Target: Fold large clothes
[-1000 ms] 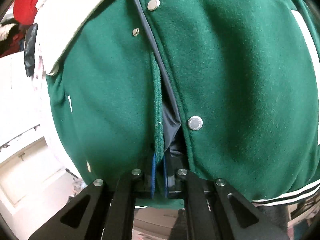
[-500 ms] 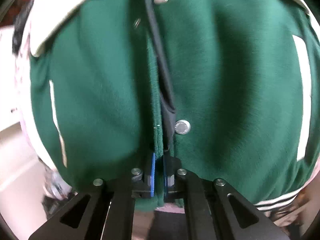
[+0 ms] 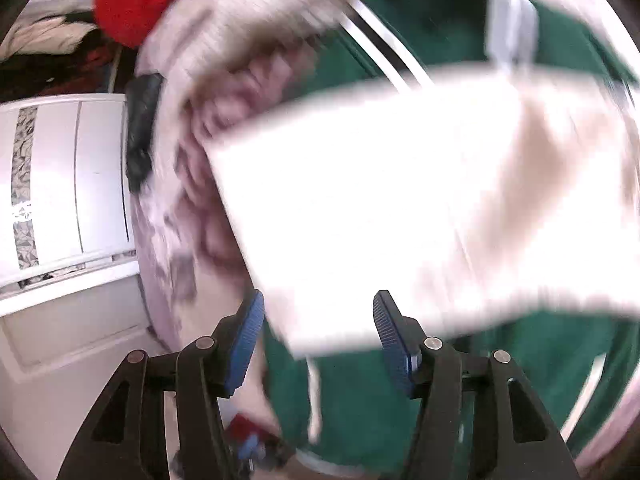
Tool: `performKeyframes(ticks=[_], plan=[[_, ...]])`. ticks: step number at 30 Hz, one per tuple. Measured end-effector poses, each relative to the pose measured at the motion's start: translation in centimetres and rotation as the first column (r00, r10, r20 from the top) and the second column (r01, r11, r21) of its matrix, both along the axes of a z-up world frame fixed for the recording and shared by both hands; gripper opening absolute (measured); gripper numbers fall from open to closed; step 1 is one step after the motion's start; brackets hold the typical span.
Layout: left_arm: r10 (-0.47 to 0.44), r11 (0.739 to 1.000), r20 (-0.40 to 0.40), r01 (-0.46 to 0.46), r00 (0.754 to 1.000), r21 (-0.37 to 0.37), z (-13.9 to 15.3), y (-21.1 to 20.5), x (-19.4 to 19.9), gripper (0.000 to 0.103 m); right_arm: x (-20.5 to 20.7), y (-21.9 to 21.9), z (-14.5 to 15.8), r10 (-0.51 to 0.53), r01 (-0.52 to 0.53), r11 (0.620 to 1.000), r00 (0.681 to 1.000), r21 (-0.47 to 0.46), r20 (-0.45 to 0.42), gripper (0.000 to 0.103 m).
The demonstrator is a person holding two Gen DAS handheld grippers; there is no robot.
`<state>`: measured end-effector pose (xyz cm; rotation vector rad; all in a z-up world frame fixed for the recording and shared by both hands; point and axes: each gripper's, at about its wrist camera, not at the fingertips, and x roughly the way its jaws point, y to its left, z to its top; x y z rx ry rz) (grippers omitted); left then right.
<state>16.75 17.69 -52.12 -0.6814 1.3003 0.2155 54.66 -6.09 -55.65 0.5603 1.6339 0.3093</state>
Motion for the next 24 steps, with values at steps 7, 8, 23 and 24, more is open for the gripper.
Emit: performKeyframes(ticks=[7, 8, 23, 24], plan=[[-0.158, 0.982, -0.071, 0.165, 0.985, 0.091, -5.0, -3.0, 4.6, 0.065, 13.4, 8.2, -6.1, 0.039, -0.039, 0.999, 0.998, -0.016, -0.051, 0.059], [-0.178, 0.978, -0.078, 0.185, 0.981, 0.096, -5.3, -3.2, 4.8, 0.065, 14.8, 9.3, -8.0, 0.053, -0.053, 0.999, 0.994, -0.002, -0.096, 0.059], [-0.121, 0.992, -0.001, 0.121, 0.993, 0.023, -8.3, -1.5, 5.4, 0.005, 16.9, 13.3, -12.6, -0.092, 0.054, 0.983, 0.973, -0.175, -0.213, 0.007], [-0.104, 0.995, 0.004, 0.104, 0.995, 0.009, -8.4, -1.0, 5.5, 0.005, 17.1, 13.4, -12.7, -0.098, 0.060, 0.982, 0.972, -0.178, -0.215, 0.006]])
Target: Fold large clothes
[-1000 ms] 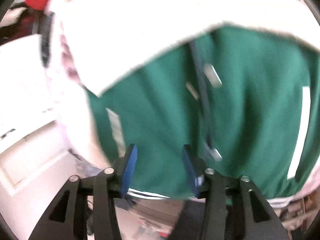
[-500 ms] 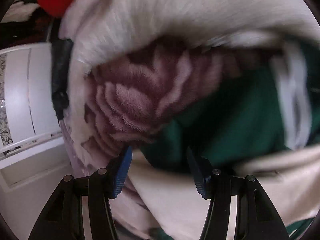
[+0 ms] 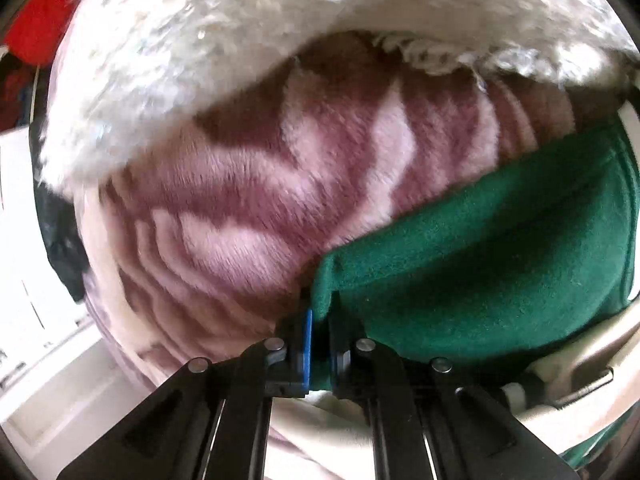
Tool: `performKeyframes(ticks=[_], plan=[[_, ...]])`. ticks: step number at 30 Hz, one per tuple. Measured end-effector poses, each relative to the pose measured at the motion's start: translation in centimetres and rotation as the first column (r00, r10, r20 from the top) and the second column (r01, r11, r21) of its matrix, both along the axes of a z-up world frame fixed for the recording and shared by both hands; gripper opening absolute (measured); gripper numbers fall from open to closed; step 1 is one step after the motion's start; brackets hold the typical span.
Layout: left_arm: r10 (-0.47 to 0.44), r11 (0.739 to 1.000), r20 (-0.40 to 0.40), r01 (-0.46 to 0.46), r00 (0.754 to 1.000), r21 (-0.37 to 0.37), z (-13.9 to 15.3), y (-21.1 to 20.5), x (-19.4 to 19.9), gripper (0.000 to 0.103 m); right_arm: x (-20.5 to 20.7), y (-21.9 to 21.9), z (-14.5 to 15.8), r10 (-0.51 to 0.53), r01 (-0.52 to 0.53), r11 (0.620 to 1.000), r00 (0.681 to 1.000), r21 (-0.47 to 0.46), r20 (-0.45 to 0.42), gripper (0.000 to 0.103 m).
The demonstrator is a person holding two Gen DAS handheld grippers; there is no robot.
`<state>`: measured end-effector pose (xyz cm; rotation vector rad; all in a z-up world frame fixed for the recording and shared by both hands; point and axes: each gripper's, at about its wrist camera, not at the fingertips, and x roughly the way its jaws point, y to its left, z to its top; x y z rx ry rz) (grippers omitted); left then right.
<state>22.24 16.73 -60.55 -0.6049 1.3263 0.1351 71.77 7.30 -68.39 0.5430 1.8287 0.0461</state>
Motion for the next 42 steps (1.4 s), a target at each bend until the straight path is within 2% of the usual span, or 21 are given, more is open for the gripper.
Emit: performKeyframes(ticks=[3, 6, 8, 9, 10, 12, 14, 15, 17, 20, 22, 23, 25, 26, 29, 31, 34, 36, 38, 42], plan=[[0.025, 0.999, -0.005, -0.025, 1.000, -0.039, -0.9, 1.1, 0.5, 0.006, 0.3, 0.3, -0.5, -0.014, 0.014, 1.000, 1.000, -0.018, 0.011, 0.007], [0.002, 0.997, -0.013, -0.003, 1.000, -0.076, -1.3, 1.5, 0.8, 0.006, 0.5, -0.9, -1.4, -0.089, 0.089, 0.996, 0.996, 0.007, -0.005, 0.007], [-0.002, 0.992, -0.031, -0.001, 1.000, -0.123, -0.6, 2.5, 0.8, 0.011, 0.2, -1.9, -1.4, -0.146, 0.148, 0.987, 0.989, 0.056, -0.030, 0.014], [0.009, 0.983, -0.048, -0.018, 0.999, -0.183, -0.2, 3.0, 0.5, 0.012, 0.2, -2.2, -1.2, -0.148, 0.151, 0.985, 0.988, 0.079, -0.038, 0.017], [0.014, 0.977, -0.059, -0.026, 0.998, -0.211, 0.5, 3.3, 0.2, 0.014, 0.0, -2.7, -0.6, -0.141, 0.146, 0.982, 0.989, 0.119, -0.049, 0.021], [0.017, 0.980, -0.051, -0.027, 0.999, -0.197, 2.6, 3.7, -0.7, 0.025, -1.0, -3.9, 0.7, -0.114, 0.120, 0.974, 0.993, 0.191, -0.039, 0.054], [0.026, 0.978, -0.022, -0.030, 0.999, -0.206, 4.4, 4.1, -1.7, 0.050, -2.0, -5.3, 3.6, -0.072, 0.065, 0.964, 0.997, 0.258, 0.020, 0.058], [0.051, 0.978, -0.017, -0.053, 0.999, -0.200, 5.2, 4.3, -2.4, 0.066, -3.2, -6.3, 5.5, -0.036, 0.019, 0.964, 0.998, 0.266, 0.058, 0.065], [0.108, 0.969, -0.004, -0.106, 0.994, -0.222, 6.6, 4.8, -3.6, 0.067, -6.1, -8.6, 8.6, 0.005, -0.041, 0.962, 0.991, 0.269, 0.133, 0.067], [0.163, 0.965, -0.022, -0.164, 0.986, -0.203, 7.7, 4.8, -5.3, 0.067, -11.8, -12.6, 12.2, 0.089, -0.136, 0.963, 0.975, 0.232, 0.201, 0.067], [0.171, 0.972, -0.036, -0.175, 0.985, -0.155, 8.3, 4.1, -5.9, 0.067, -16.7, -15.2, 13.2, 0.144, -0.188, 0.960, 0.967, 0.206, 0.212, 0.068], [0.181, 0.974, -0.045, -0.185, 0.982, -0.127, 8.4, 3.6, -6.6, 0.067, -20.2, -17.0, 13.0, 0.176, -0.207, 0.964, 0.967, 0.165, 0.187, 0.068], [0.217, 0.968, -0.064, -0.223, 0.974, -0.115, 8.3, 2.2, -8.2, 0.067, -26.1, -19.5, 11.6, 0.181, -0.197, 0.972, 0.975, 0.129, 0.125, 0.068], [0.223, 0.965, -0.079, -0.232, 0.972, -0.121, 7.9, 1.5, -8.9, 0.067, -30.2, -20.9, 10.1, 0.162, -0.168, 0.977, 0.985, 0.129, 0.055, 0.068], [0.234, 0.965, -0.114, -0.245, 0.966, -0.096, 7.3, -1.3, -10.6, 0.067, -40.0, -22.5, 5.4, 0.126, -0.094, 0.971, 0.983, 0.221, -0.134, 0.068], [0.235, 0.967, -0.122, -0.245, 0.964, -0.071, 7.5, -3.0, -11.7, 0.067, -45.4, -22.6, 2.7, 0.104, -0.052, 0.964, 0.976, 0.261, -0.193, 0.068], [0.257, 0.964, -0.129, -0.264, 0.958, -0.039, 7.6, -5.3, -13.4, 0.067, -50.1, -21.7, -0.3, 0.072, 0.007, 0.943, 0.972, 0.333, -0.225, 0.065], [0.281, 0.959, -0.138, -0.284, 0.950, -0.006, 7.7, -6.9, -14.6, 0.067, -51.8, -21.5, -1.4, 0.016, 0.065, 0.937, 0.973, 0.342, -0.230, 0.010], [0.303, 0.953, -0.129, -0.304, 0.944, 0.006, 8.2, -7.9, -15.7, 0.067, -53.2, -23.2, -0.9, -0.070, 0.139, 0.942, 0.971, 0.305, -0.228, 0.010], [0.341, 0.940, -0.126, -0.340, 0.931, 0.032, 7.7, -9.9, -17.1, 0.067, -53.0, -25.4, 2.0, 0.010, 0.020, 0.961, 0.994, 0.277, -0.108, 0.010]])
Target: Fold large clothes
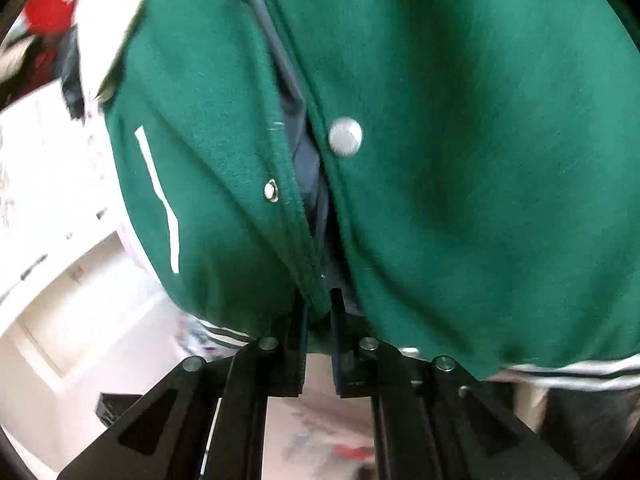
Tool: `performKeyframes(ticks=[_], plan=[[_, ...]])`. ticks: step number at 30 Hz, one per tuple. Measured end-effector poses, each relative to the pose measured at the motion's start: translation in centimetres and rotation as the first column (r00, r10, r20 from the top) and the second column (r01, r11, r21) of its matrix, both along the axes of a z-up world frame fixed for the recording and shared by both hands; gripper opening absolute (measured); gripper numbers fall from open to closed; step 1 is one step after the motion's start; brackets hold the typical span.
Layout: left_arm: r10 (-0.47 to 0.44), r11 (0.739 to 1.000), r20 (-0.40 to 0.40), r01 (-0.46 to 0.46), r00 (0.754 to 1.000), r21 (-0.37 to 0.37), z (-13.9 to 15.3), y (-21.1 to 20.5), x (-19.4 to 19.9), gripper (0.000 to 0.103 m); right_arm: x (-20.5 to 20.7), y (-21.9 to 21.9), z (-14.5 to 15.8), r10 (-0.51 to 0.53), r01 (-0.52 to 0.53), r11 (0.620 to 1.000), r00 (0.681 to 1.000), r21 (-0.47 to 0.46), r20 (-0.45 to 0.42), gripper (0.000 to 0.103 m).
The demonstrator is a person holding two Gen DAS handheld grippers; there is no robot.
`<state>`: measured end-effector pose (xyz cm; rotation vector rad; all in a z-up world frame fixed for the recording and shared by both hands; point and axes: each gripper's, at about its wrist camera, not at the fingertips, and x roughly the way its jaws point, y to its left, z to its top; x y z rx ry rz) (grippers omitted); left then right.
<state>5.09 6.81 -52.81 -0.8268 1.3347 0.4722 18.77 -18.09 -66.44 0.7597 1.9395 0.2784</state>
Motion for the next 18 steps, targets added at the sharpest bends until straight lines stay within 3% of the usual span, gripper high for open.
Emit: performKeyframes(ticks=[3, 5, 8, 11, 15, 18], plan=[[0.048, 0.998, 0.002, -0.048, 0.999, -0.028, -1.7, -0.9, -0.2, 0.067, 0.6, -0.3, -0.2, 0.087, -0.086, 0.996, 0.996, -0.024, 0.008, 0.014], [0.095, 0.994, 0.009, -0.094, 0.995, -0.053, -2.4, -0.9, -0.4, 0.067, 1.6, -0.1, -0.9, 0.112, -0.112, 0.993, 0.994, -0.026, -0.013, 0.027], [0.128, 0.991, 0.034, -0.127, 0.991, -0.043, -1.9, -1.2, -0.2, 0.067, 2.5, -0.1, -0.3, 0.127, -0.126, 0.991, 0.992, -0.032, 0.004, 0.039], [0.057, 0.997, 0.031, -0.059, 0.998, 0.056, -0.5, -2.2, 1.1, 0.067, 3.1, -0.4, 1.5, 0.123, -0.120, 0.992, 0.988, -0.032, 0.092, 0.052], [-0.090, 0.972, -0.060, 0.101, 0.994, 0.211, -0.8, -4.2, 3.7, 0.067, 3.3, 1.2, 2.5, 0.136, -0.141, 0.990, 0.977, 0.017, 0.166, 0.062], [-0.133, 0.967, -0.099, 0.151, 0.986, 0.207, -3.6, -3.6, 5.3, 0.067, 3.2, 3.7, -0.2, 0.223, -0.216, 0.974, 0.964, -0.063, 0.146, 0.062]])
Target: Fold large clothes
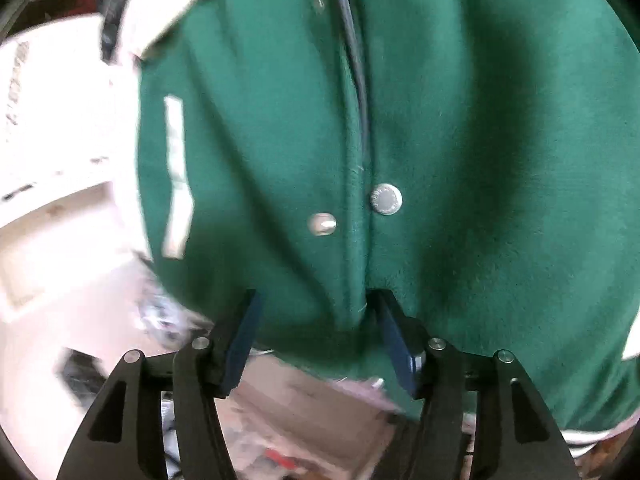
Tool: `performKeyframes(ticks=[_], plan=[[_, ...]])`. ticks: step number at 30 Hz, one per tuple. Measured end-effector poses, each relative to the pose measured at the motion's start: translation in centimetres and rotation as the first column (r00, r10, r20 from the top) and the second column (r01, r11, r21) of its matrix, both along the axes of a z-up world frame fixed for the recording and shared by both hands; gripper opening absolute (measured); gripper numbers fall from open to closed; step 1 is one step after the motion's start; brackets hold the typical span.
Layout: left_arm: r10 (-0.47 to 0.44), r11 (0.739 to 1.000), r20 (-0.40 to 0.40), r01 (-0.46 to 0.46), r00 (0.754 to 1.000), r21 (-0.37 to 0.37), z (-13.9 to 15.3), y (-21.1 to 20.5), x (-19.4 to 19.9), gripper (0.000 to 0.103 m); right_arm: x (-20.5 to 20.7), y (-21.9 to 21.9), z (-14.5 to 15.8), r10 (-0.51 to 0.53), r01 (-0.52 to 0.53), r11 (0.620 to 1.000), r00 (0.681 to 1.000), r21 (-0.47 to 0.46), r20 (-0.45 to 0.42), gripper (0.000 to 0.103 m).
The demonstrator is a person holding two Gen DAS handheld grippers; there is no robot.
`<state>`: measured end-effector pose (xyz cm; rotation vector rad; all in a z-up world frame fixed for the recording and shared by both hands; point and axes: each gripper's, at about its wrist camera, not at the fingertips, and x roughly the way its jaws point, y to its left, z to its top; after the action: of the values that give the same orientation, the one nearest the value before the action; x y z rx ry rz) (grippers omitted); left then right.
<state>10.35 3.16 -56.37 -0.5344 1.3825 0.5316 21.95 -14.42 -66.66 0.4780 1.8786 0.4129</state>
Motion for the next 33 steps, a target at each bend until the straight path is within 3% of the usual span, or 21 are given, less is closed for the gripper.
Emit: performKeyframes(ticks=[2, 6, 9, 13, 16, 17, 19, 22, 25, 27, 28, 29, 30, 32, 33], plan=[[-0.023, 0.999, -0.034, 0.022, 0.999, -0.032, -2.3, 0.6, 0.9, 0.067, 0.3, 1.5, -1.4, 0.036, -0.035, 0.996, 0.999, -0.081, 0.015, 0.062], [-0.070, 0.996, -0.041, 0.067, 0.997, -0.061, -4.1, 1.4, 0.8, 0.073, 1.0, 1.7, 0.5, 0.031, -0.030, 0.996, 0.999, -0.083, 0.016, 0.062], [-0.090, 0.995, -0.037, 0.088, 0.995, -0.057, -2.8, 1.7, 0.2, 0.072, 1.8, 0.2, 4.2, 0.025, -0.018, 0.996, 0.995, -0.082, 0.092, 0.062], [-0.138, 0.986, -0.016, 0.139, 0.990, 0.095, 2.1, 0.8, -0.2, 0.072, 4.9, -5.5, 9.0, -0.096, 0.105, 0.993, 0.981, -0.047, 0.171, 0.062], [-0.164, 0.974, 0.020, 0.159, 0.986, 0.163, 4.7, -0.6, 1.1, 0.073, 9.5, -11.4, 11.6, -0.258, 0.259, 0.965, 0.935, 0.027, 0.244, 0.062], [-0.168, 0.973, 0.027, 0.162, 0.985, 0.167, 4.8, -1.0, 1.7, 0.073, 12.0, -13.9, 12.0, -0.305, 0.307, 0.951, 0.910, 0.039, 0.282, 0.067], [-0.174, 0.970, 0.034, 0.165, 0.984, 0.178, 4.3, -2.2, 3.3, 0.074, 16.1, -17.0, 12.0, -0.331, 0.353, 0.936, 0.873, 0.004, 0.358, 0.079], [-0.179, 0.971, 0.024, 0.173, 0.984, 0.168, 2.6, -4.2, 6.7, 0.074, 23.8, -21.3, 9.7, -0.337, 0.378, 0.925, 0.843, -0.018, 0.420, 0.079], [-0.232, 0.951, -0.008, 0.228, 0.973, 0.208, 0.9, -6.7, 9.2, 0.074, 28.9, -24.5, 6.8, -0.388, 0.417, 0.909, 0.826, 0.020, 0.409, 0.079], [-0.258, 0.937, -0.072, 0.268, 0.963, 0.225, -1.0, -8.0, 10.4, 0.074, 31.5, -25.5, 3.0, -0.426, 0.443, 0.897, 0.850, 0.018, 0.309, 0.079], [-0.270, 0.930, -0.110, 0.288, 0.957, 0.229, -2.3, -8.7, 10.8, 0.074, 31.9, -25.1, 1.7, -0.433, 0.443, 0.896, 0.865, 0.021, 0.253, 0.076], [-0.276, 0.921, -0.142, 0.304, 0.951, 0.244, -3.4, -9.2, 10.9, 0.075, 32.1, -25.0, 0.6, -0.452, 0.452, 0.891, 0.868, 0.049, 0.208, 0.048], [-0.278, 0.913, -0.147, 0.309, 0.949, 0.268, -4.0, -9.5, 10.9, 0.080, 32.0, -24.9, 0.6, -0.454, 0.454, 0.889, 0.864, 0.053, 0.217, 0.010], [-0.259, 0.898, -0.147, 0.294, 0.955, 0.327, -4.1, -9.4, 10.5, 0.100, 31.4, -24.4, 1.8, -0.434, 0.429, 0.900, 0.862, 0.077, 0.263, 0.009], [-0.247, 0.900, -0.139, 0.280, 0.959, 0.332, -4.1, -9.1, 10.3, 0.103, 30.9, -24.7, 2.5, -0.455, 0.449, 0.889, 0.846, 0.090, 0.277, 0.009]])
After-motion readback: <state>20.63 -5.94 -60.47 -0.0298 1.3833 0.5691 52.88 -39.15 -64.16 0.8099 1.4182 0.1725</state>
